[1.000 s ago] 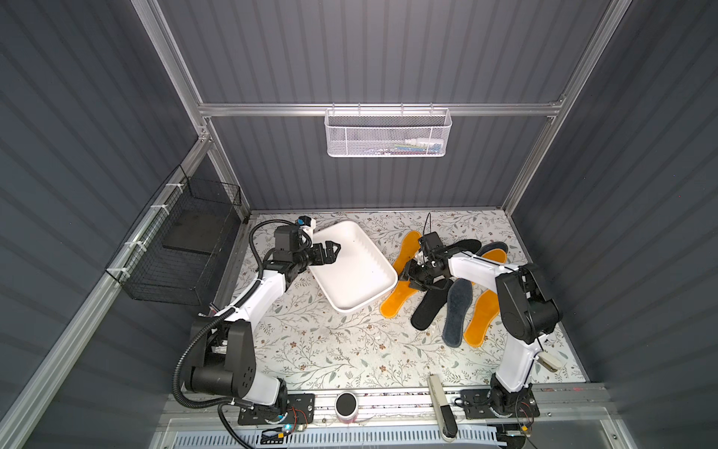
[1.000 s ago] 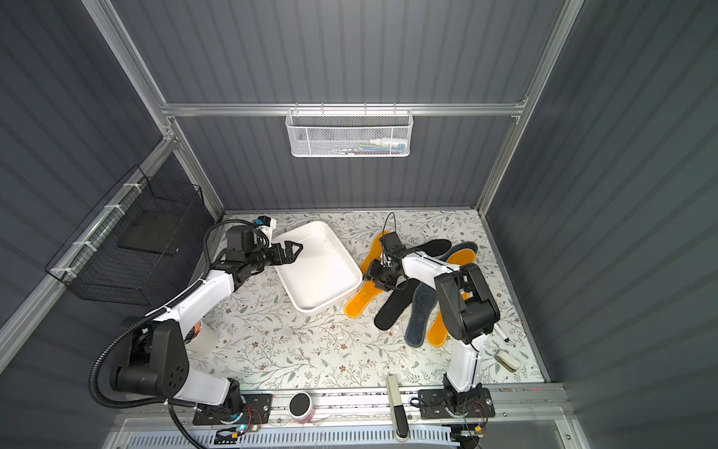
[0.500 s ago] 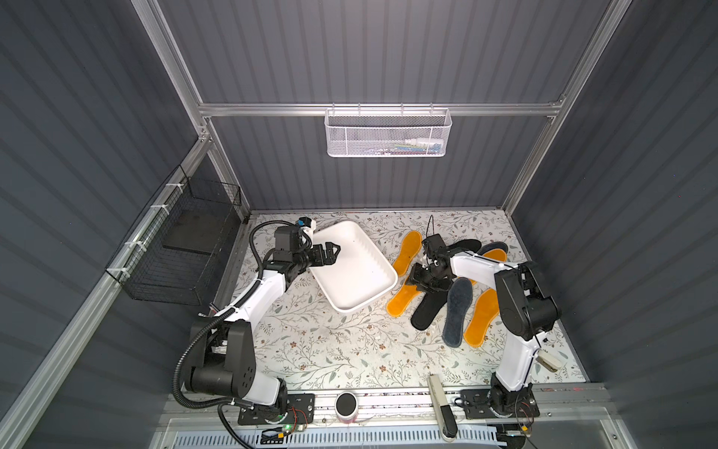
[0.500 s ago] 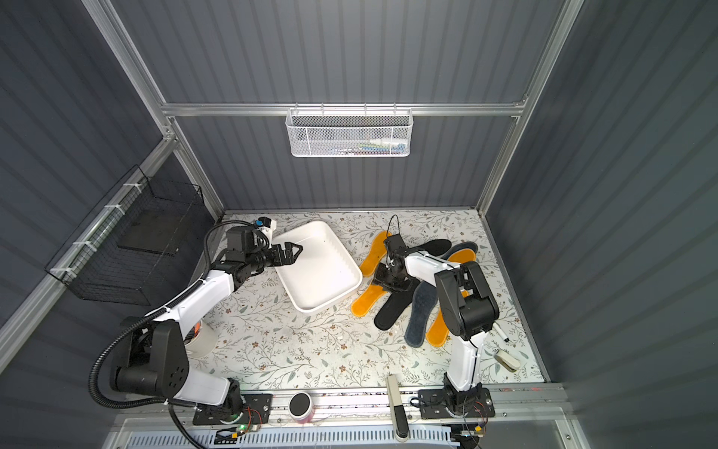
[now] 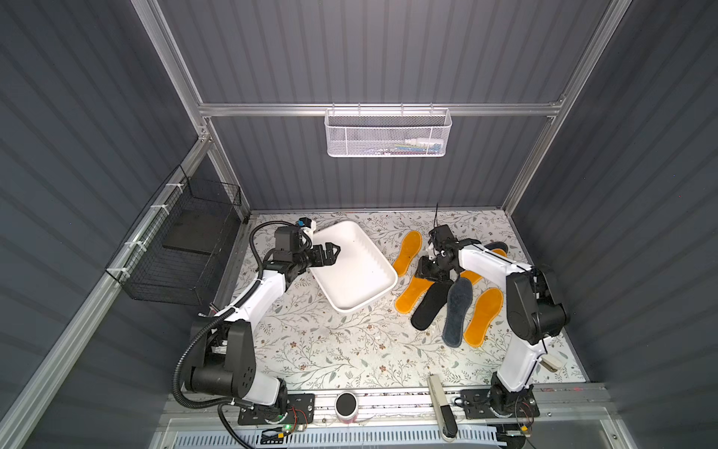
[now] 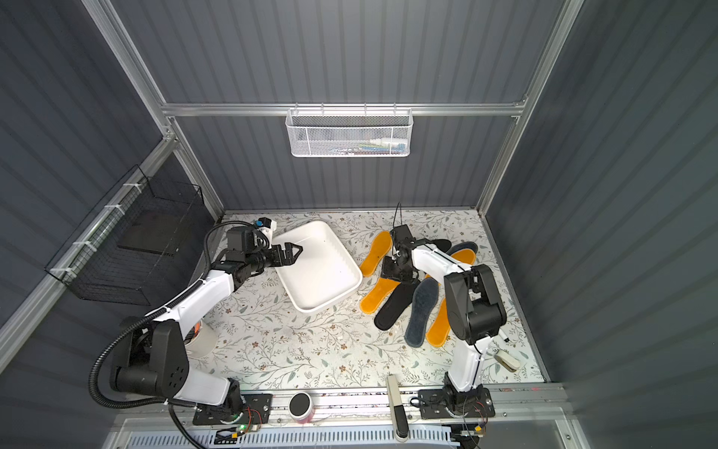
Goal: Put the insoles into the storage box
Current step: Pick up the insole from the center of the board.
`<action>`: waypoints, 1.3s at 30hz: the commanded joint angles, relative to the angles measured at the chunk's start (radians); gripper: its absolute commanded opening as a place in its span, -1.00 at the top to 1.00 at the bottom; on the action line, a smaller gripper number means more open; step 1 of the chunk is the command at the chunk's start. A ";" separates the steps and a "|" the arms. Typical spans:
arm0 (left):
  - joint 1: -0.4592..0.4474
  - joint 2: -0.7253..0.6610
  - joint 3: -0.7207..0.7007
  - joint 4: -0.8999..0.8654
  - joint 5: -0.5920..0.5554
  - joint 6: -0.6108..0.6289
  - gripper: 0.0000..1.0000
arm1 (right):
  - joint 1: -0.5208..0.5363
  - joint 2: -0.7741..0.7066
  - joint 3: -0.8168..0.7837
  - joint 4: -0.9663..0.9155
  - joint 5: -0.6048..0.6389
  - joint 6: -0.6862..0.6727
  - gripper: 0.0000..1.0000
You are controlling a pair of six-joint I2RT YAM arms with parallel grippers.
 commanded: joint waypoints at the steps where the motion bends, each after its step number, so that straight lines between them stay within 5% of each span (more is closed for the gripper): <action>1: -0.003 -0.009 0.026 -0.024 0.000 0.021 -0.99 | 0.000 -0.020 -0.023 -0.057 0.079 0.140 -0.15; 19: -0.003 0.013 0.042 -0.037 0.006 0.038 -0.99 | 0.000 0.180 0.178 -0.187 0.244 0.144 -0.46; 39: -0.004 0.038 0.057 -0.056 -0.009 0.048 -0.99 | -0.035 0.283 0.209 -0.119 0.140 0.069 -0.26</action>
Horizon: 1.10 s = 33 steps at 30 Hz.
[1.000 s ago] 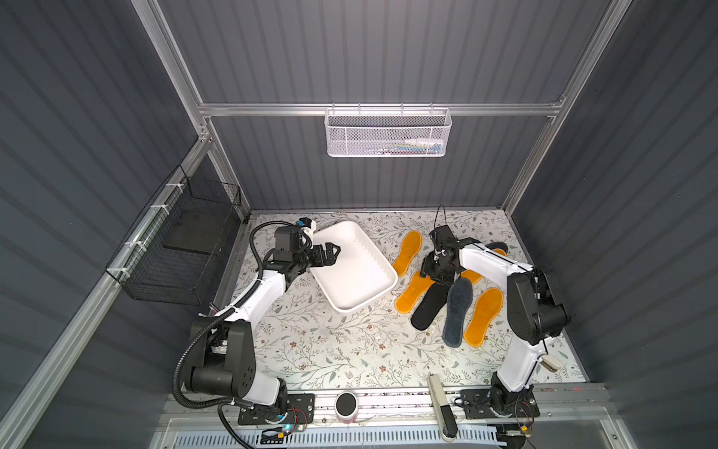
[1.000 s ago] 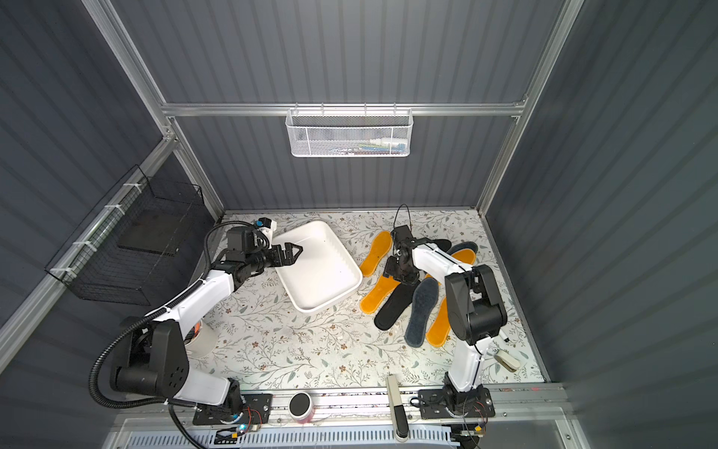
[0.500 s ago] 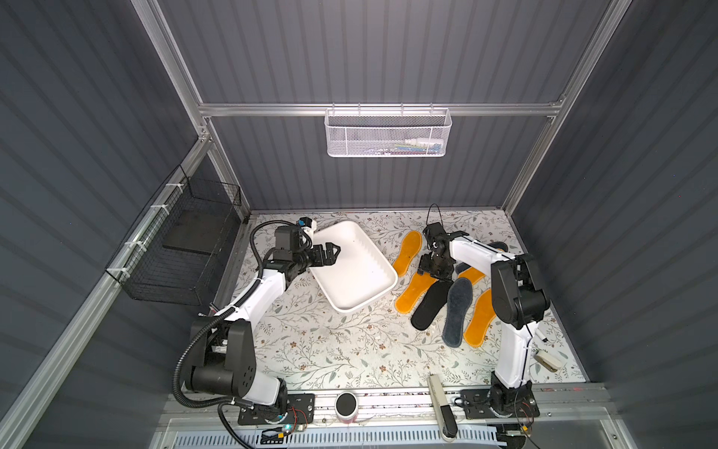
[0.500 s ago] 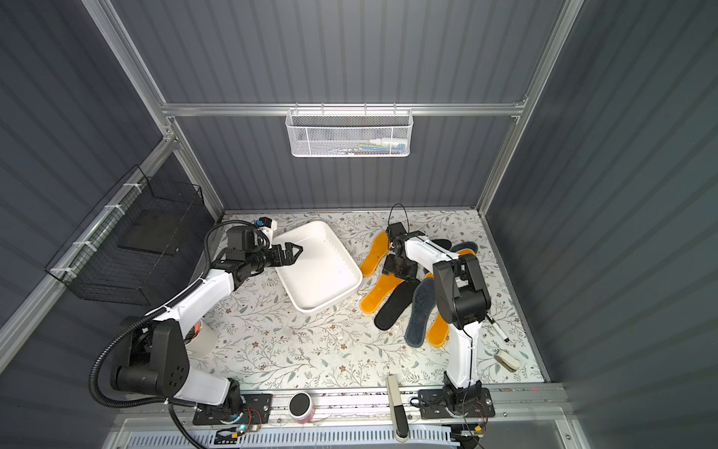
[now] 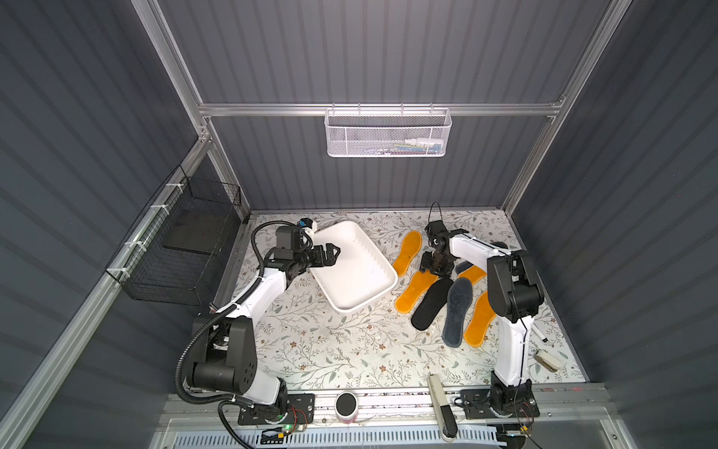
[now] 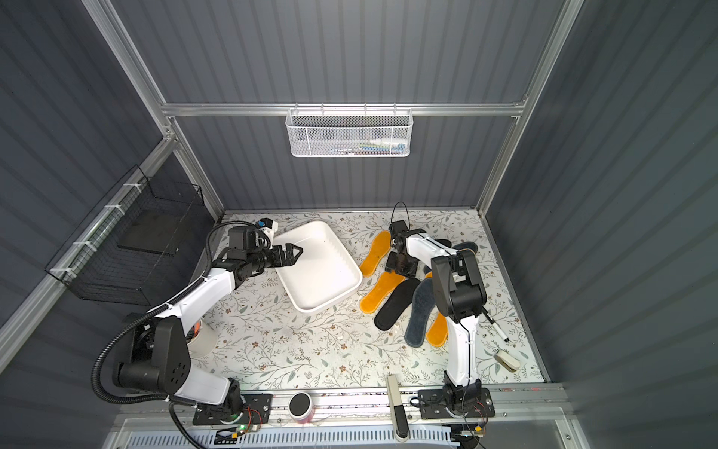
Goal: Put the insoles into the storage box
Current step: Pick up the insole from the center of the board.
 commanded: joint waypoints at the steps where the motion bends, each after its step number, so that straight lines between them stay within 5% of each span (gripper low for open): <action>1: -0.003 0.014 0.033 -0.019 -0.002 0.017 -0.99 | 0.004 0.025 -0.035 0.035 -0.057 -0.019 -0.24; 33: -0.003 0.010 0.033 -0.030 -0.003 0.007 -0.99 | 0.022 0.047 -0.094 0.050 -0.025 -0.023 0.89</action>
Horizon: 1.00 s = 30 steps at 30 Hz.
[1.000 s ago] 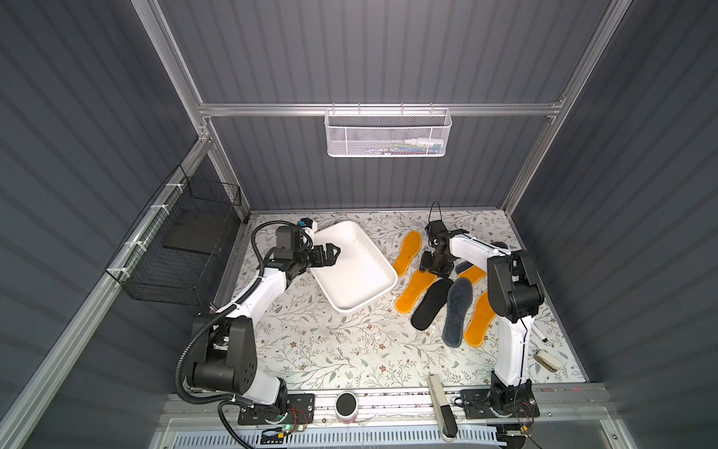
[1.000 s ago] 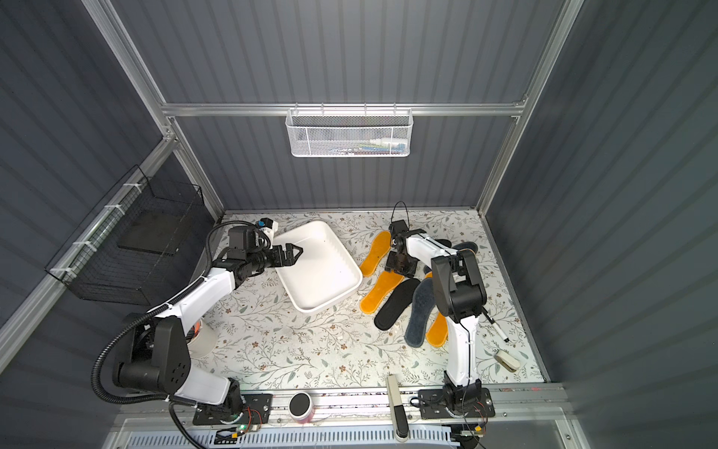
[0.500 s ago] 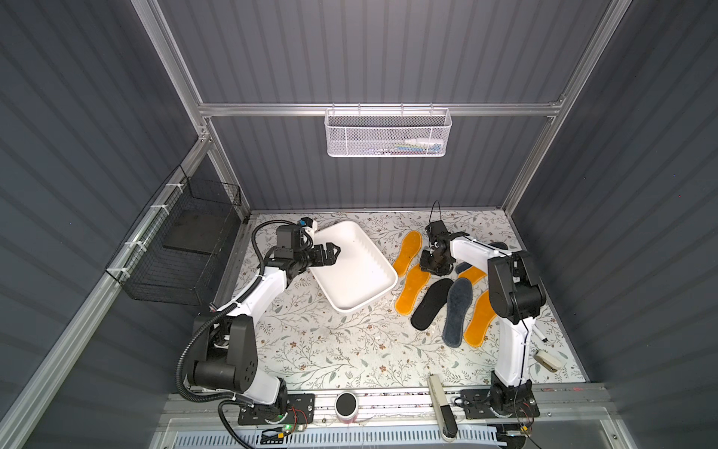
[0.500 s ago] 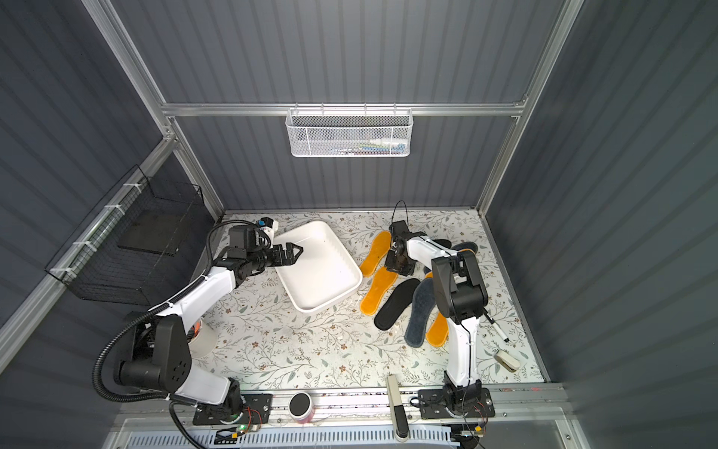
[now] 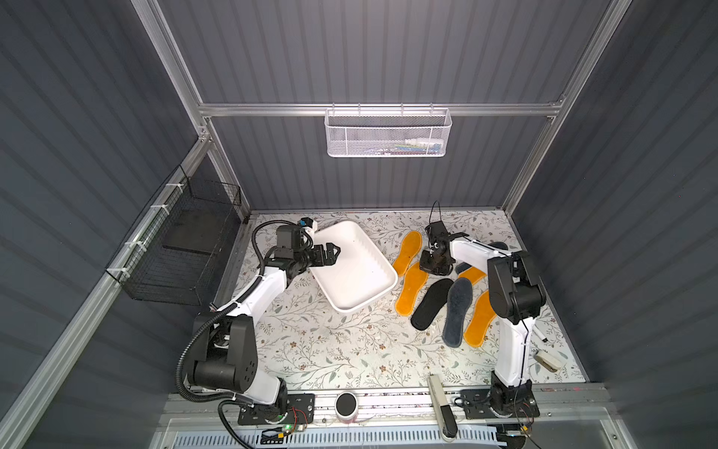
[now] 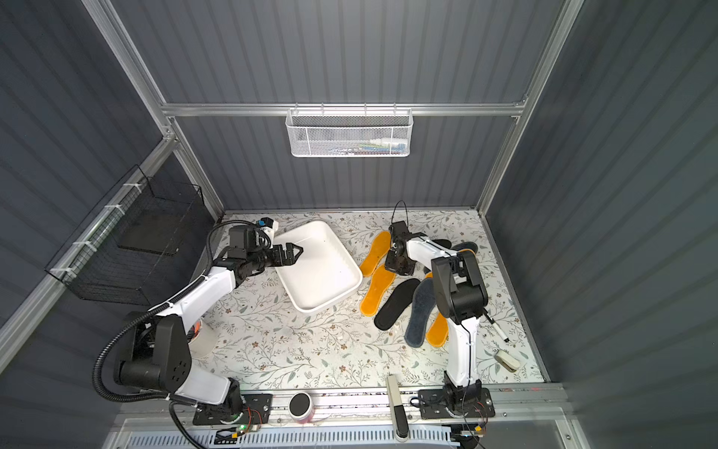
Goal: Put the insoles into the storage box
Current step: Pick up the insole from the center of the board.
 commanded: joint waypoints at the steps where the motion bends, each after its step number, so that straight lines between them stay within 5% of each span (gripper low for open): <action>1: -0.003 0.001 0.022 -0.025 -0.003 0.007 -0.99 | 0.019 0.062 -0.032 -0.087 -0.003 -0.008 0.93; 30: -0.003 -0.010 0.014 -0.013 0.026 0.001 -1.00 | -0.037 -0.232 -0.200 0.230 -0.267 -0.046 1.00</action>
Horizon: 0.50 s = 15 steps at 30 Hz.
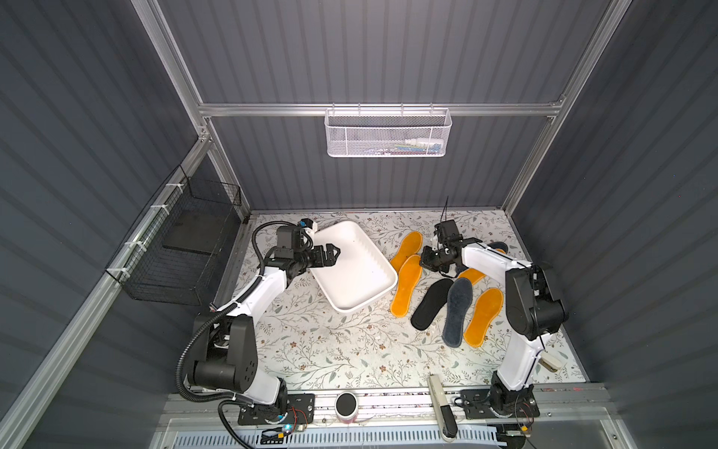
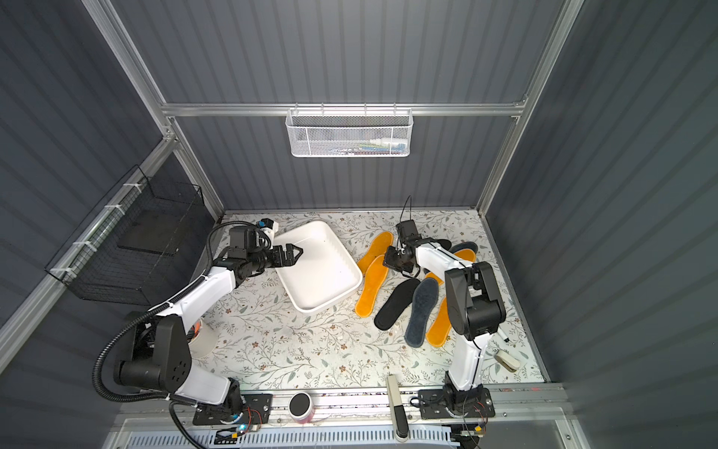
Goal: Put the insoles into the storage box
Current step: Pick up the insole from the center of the board.
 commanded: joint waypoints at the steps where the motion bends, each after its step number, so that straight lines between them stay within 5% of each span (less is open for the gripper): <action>1: -0.003 -0.009 0.012 0.009 0.040 -0.001 -0.99 | -0.015 -0.037 -0.027 0.030 -0.055 -0.026 1.00; 15: -0.045 -0.067 -0.057 0.188 0.212 -0.008 -0.99 | -0.083 -0.227 -0.100 0.046 -0.191 -0.064 1.00</action>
